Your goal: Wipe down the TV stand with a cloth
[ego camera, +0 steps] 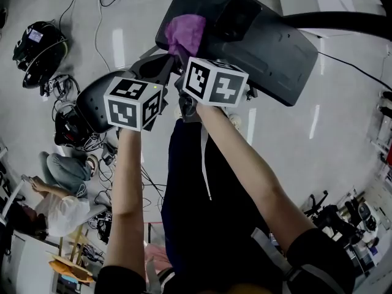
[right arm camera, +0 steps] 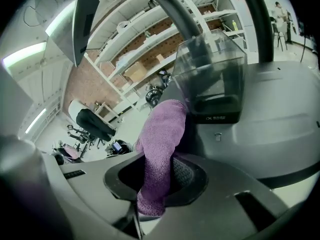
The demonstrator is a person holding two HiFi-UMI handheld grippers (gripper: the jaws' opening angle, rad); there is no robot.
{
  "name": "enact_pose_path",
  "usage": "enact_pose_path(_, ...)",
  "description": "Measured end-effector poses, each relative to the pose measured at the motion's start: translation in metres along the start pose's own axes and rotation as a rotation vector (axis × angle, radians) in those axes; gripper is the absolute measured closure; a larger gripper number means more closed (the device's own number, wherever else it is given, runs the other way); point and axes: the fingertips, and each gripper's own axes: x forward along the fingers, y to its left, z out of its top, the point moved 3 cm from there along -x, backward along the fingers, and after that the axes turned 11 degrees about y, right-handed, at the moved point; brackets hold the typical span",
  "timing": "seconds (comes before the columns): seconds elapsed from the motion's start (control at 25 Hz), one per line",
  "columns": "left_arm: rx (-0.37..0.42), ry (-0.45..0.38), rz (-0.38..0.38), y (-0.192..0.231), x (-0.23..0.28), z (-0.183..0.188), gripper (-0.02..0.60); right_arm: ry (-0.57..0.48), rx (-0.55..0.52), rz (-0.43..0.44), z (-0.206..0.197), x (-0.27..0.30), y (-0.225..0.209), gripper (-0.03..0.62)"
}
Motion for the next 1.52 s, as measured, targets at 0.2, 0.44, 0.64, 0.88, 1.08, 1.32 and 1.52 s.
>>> enact_pose_path(0.2, -0.022, 0.003, -0.014, -0.02, 0.012, -0.005, 0.577, 0.002, 0.018, 0.004, -0.006, -0.015, -0.017, 0.499)
enact_pose_path(0.44, -0.014, 0.011, -0.04, -0.054, 0.027, -0.008, 0.577, -0.007, 0.006, -0.016, -0.013, -0.041, -0.043, 0.499)
enact_pose_path(0.64, -0.003, 0.023, -0.066, -0.077, 0.039, -0.007, 0.577, -0.009, 0.034, -0.032, -0.022, -0.06, -0.065, 0.499)
enact_pose_path(0.88, 0.026, 0.043, -0.095, -0.107, 0.058, -0.008, 0.577, -0.02, 0.069, -0.048, -0.032, -0.081, -0.094, 0.499)
enact_pose_path(1.08, 0.044, 0.053, -0.12, -0.137, 0.074, -0.004, 0.577, -0.032, 0.104, -0.069, -0.037, -0.103, -0.122, 0.499)
enact_pose_path(1.32, 0.071, 0.06, -0.157, -0.174, 0.095, -0.002, 0.577, -0.057, 0.136, -0.103, -0.042, -0.13, -0.157, 0.499)
enact_pose_path(1.52, 0.093, 0.069, -0.183, -0.207, 0.113, -0.003, 0.577, -0.069, 0.17, -0.128, -0.051, -0.152, -0.188, 0.499)
